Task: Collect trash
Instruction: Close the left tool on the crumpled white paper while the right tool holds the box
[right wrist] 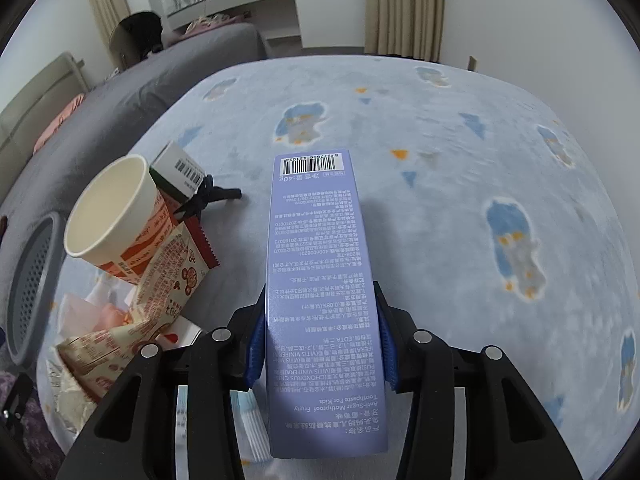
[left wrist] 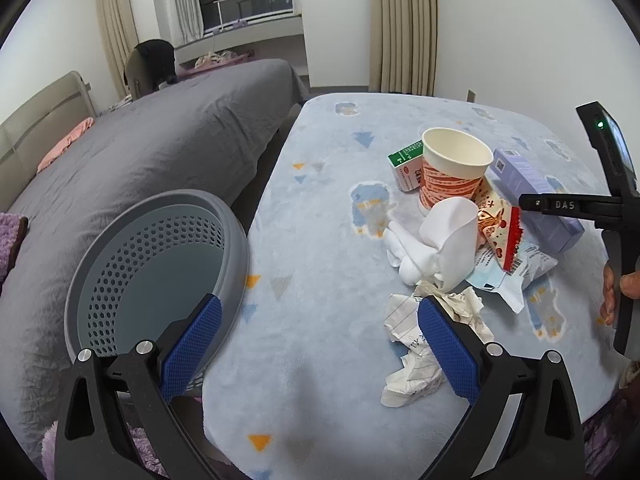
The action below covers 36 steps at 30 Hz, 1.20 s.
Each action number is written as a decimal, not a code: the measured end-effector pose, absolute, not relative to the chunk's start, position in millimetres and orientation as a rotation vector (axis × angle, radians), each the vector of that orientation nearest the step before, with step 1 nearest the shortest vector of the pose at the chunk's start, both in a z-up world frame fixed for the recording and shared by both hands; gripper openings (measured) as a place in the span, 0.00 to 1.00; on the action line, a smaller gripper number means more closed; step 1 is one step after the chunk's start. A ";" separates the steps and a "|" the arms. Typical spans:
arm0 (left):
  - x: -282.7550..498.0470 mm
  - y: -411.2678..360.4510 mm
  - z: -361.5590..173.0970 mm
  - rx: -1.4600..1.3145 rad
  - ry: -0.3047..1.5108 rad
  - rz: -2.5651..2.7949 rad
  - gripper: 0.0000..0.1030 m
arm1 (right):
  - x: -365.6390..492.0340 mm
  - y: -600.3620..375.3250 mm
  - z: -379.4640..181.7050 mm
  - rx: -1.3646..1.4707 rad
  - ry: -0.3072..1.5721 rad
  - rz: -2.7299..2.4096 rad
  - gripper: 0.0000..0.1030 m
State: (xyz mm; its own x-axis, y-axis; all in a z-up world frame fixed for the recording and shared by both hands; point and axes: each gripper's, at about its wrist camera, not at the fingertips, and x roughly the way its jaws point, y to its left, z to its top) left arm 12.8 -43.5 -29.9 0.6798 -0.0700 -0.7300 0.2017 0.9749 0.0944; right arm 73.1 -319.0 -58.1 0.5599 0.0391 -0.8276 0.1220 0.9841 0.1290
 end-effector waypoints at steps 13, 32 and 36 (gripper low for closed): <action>-16.8 -69.0 -46.7 0.200 0.848 -0.249 0.94 | 6.2 -327.4 -36.0 0.290 0.913 -0.066 0.43; 13.6 -94.4 -78.3 0.152 0.929 -0.262 0.86 | -15.9 -338.4 -34.7 0.365 0.892 -0.033 0.43; 15.6 -95.2 -83.2 0.137 0.975 -0.318 0.55 | -16.5 -337.9 -34.7 0.363 0.893 -0.034 0.43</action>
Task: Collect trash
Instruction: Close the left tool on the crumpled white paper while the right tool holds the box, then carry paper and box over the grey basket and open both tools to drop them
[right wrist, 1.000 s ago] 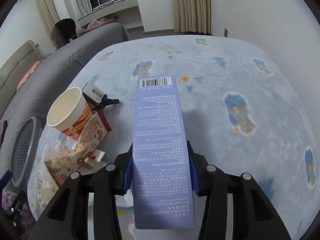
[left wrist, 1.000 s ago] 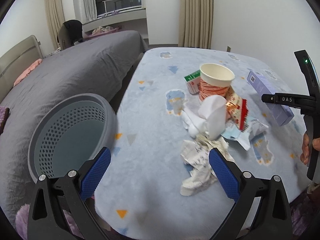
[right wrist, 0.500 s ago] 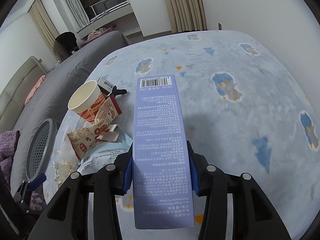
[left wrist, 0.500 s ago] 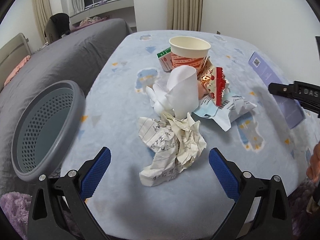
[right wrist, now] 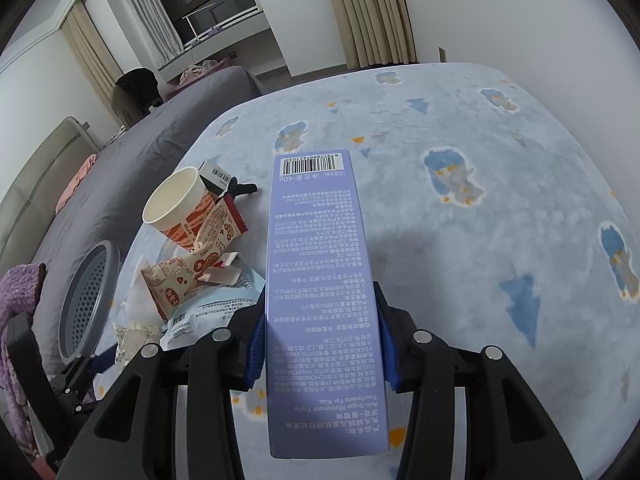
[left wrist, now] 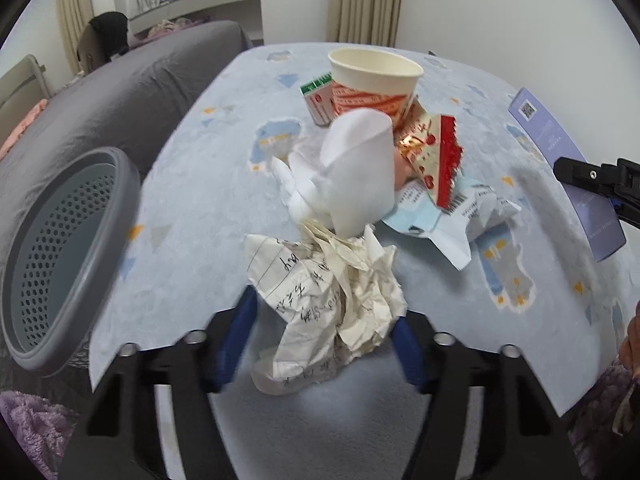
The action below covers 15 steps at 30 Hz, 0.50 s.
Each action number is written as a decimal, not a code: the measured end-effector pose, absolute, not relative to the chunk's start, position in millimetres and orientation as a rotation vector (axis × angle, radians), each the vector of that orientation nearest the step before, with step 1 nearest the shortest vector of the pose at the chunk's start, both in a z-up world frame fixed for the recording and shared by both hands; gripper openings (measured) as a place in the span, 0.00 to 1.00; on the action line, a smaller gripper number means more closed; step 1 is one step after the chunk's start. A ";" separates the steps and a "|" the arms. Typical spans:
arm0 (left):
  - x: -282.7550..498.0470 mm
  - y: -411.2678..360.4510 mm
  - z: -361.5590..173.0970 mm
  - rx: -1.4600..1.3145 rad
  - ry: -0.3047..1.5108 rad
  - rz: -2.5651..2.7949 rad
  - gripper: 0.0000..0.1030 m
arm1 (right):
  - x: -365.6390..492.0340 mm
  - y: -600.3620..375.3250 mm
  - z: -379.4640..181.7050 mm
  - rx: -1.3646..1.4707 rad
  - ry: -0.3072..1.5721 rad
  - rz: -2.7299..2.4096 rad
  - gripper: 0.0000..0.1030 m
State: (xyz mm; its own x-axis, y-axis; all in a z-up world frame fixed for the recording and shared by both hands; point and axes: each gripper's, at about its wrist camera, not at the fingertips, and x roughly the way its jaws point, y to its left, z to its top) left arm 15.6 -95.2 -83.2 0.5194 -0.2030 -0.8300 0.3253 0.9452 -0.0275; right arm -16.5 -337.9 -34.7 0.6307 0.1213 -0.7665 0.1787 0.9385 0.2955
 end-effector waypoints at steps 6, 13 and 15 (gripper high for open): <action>9.2 -88.3 -73.4 0.110 0.948 -0.347 0.46 | -17.3 -337.1 -32.6 0.358 0.888 -0.035 0.43; -0.8 -67.4 -53.8 0.112 0.883 -0.307 0.46 | -20.7 -326.8 -24.5 0.326 0.875 -0.041 0.43; -2.4 -59.3 -46.1 0.113 0.865 -0.289 0.46 | -22.6 -319.9 -21.9 0.316 0.874 -0.036 0.43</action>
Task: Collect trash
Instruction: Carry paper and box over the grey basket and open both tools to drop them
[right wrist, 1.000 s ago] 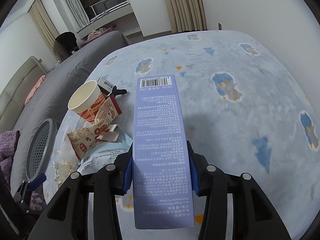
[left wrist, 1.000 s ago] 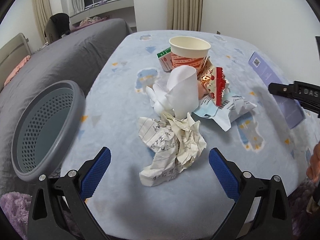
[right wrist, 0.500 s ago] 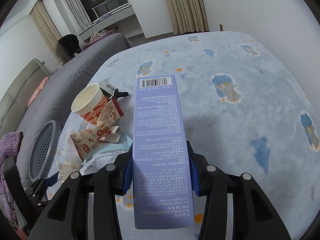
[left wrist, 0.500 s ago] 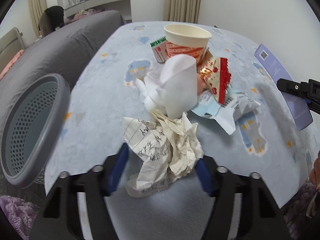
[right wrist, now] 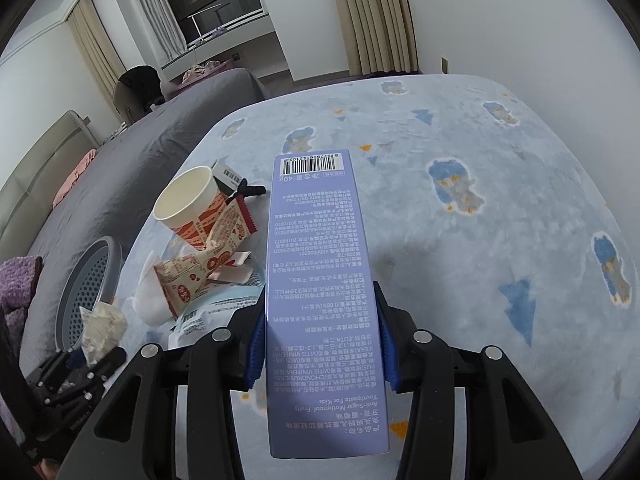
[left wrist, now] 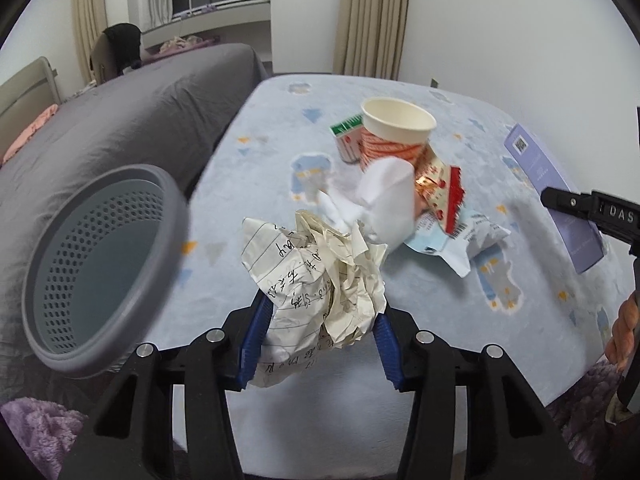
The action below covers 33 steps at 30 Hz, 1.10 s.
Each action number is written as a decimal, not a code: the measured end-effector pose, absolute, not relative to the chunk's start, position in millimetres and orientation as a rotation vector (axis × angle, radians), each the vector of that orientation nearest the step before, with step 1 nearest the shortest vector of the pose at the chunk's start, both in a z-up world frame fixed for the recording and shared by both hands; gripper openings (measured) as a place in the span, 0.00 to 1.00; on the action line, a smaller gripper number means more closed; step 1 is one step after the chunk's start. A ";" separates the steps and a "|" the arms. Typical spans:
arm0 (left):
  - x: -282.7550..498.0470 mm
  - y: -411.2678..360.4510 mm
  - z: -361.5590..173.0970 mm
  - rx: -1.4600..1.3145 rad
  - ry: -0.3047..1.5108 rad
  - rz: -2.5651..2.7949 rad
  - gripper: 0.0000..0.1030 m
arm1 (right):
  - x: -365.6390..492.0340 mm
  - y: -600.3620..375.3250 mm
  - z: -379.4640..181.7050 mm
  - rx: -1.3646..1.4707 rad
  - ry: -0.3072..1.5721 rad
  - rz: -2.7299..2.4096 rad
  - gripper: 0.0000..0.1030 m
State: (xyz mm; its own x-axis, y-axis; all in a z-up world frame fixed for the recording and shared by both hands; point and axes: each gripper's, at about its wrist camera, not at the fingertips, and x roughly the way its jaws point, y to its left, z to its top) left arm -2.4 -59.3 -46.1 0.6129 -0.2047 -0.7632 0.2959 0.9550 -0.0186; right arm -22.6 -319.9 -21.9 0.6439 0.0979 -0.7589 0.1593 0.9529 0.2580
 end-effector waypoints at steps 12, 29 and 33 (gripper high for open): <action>25.7 21.7 7.0 0.103 0.754 -0.071 0.46 | -13.6 -222.2 24.0 0.227 0.802 0.149 0.43; 57.6 133.8 -19.2 -0.021 0.804 0.115 0.47 | 70.3 -42.2 -2.1 0.075 0.917 0.474 0.43; 67.8 149.2 -30.5 -0.068 0.852 0.130 0.48 | 85.1 -15.4 -9.0 0.051 0.946 0.519 0.43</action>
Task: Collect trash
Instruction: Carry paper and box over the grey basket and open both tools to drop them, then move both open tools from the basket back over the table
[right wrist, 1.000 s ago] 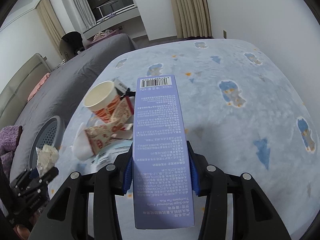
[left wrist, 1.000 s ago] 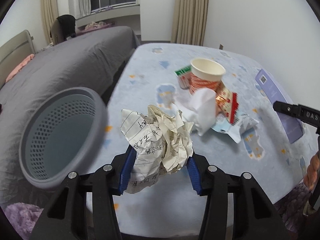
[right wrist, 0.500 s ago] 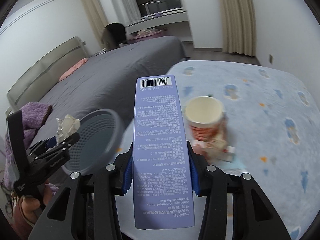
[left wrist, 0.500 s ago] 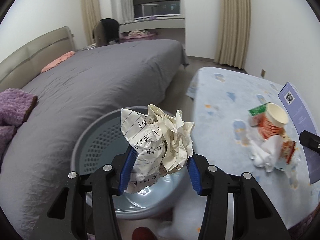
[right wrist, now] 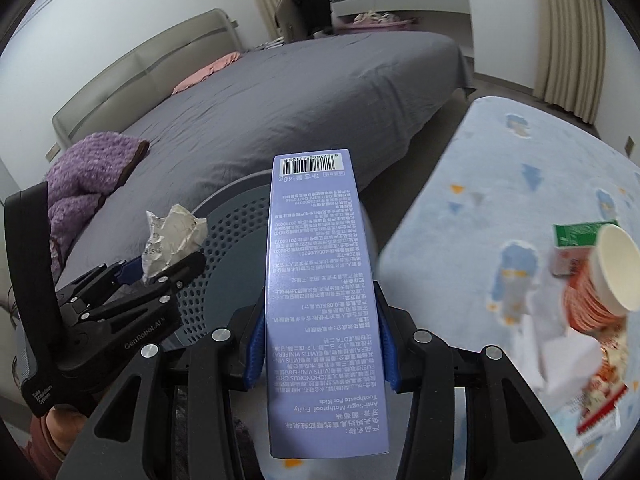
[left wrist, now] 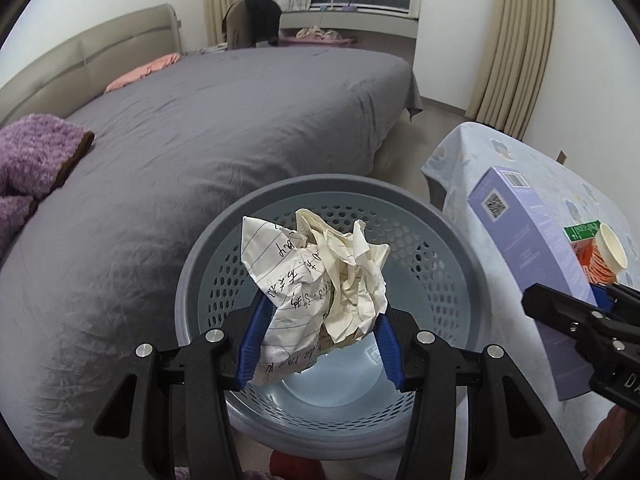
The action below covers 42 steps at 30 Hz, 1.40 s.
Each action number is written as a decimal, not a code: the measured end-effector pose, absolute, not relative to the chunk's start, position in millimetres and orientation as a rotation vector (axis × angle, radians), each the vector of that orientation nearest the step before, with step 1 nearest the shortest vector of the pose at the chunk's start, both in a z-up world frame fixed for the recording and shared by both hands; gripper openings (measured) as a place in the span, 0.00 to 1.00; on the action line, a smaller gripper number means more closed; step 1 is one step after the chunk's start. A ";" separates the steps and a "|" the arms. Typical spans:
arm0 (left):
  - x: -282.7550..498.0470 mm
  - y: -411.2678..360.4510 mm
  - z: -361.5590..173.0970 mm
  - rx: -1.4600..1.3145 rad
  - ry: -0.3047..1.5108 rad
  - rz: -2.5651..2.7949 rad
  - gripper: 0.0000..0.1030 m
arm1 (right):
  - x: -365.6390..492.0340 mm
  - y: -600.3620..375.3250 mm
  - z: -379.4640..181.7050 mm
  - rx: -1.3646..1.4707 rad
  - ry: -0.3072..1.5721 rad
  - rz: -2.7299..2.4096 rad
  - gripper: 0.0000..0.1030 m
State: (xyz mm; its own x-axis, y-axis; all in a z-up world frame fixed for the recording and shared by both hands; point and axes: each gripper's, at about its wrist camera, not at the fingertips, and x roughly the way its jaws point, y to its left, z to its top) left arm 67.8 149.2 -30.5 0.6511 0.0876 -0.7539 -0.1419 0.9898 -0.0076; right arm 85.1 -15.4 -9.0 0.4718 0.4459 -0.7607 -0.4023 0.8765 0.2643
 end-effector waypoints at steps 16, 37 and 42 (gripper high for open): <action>69.8 171.3 -34.4 -0.107 0.858 0.211 0.76 | 100.3 15.5 -21.2 0.031 0.973 0.581 0.58; 64.0 177.4 -31.0 -0.112 0.848 0.236 0.86 | 96.0 8.1 -18.8 0.040 0.958 0.545 0.58; 63.2 177.6 -29.8 -0.114 0.843 0.239 0.89 | 94.9 6.4 -18.5 0.043 0.959 0.543 0.58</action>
State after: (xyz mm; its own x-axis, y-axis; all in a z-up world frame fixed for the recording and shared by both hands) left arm 63.2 177.6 -29.8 0.6406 0.1637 -0.7502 -0.2541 0.9672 -0.0059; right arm 94.9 6.4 -18.5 0.4518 0.4580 -0.7656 -0.4204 0.8662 0.2701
